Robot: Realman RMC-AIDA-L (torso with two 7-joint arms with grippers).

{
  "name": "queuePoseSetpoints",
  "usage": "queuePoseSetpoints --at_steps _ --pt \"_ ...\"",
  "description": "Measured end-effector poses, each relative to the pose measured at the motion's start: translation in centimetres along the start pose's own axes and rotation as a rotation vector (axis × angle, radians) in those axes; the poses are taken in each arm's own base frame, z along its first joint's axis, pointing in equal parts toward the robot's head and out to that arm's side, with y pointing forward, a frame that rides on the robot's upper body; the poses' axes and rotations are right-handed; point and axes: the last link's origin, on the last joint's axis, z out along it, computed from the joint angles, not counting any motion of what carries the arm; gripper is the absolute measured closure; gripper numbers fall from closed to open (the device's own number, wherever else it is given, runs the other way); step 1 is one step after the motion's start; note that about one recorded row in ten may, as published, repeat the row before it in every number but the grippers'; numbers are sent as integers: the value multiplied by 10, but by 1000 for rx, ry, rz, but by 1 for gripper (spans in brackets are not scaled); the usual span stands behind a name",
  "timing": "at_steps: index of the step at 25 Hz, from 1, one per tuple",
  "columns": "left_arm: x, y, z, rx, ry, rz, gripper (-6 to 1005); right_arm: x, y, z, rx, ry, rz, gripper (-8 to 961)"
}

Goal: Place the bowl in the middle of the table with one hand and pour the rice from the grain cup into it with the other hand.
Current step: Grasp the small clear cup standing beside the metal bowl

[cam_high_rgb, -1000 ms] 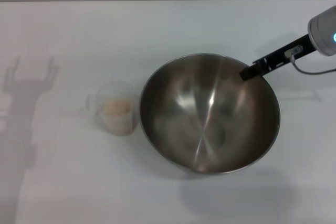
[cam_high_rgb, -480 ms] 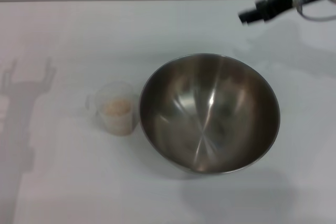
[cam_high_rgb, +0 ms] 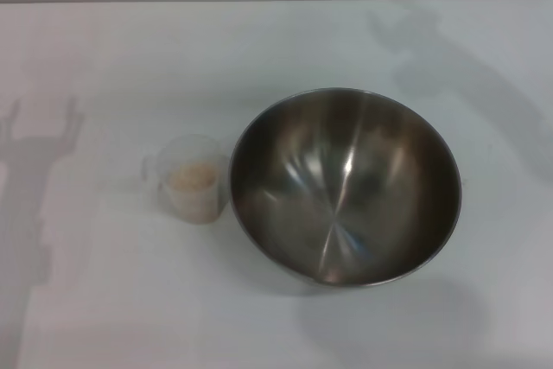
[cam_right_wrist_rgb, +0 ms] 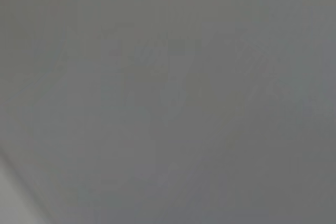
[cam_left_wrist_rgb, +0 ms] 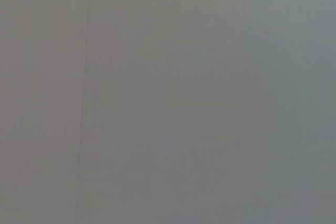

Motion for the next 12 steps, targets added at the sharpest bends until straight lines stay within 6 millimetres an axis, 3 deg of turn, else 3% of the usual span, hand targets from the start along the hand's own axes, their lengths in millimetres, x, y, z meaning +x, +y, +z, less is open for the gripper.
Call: queuePoseSetpoints --at_steps 7,10,12 --pt "-1 -1 0 2 -6 2 215 22 18 -14 327 -360 -17 462" --pt "-1 -1 0 2 -6 2 215 43 28 -22 426 -482 30 463" --pt "-1 0 0 1 -7 -2 215 73 36 -34 490 -597 132 463"
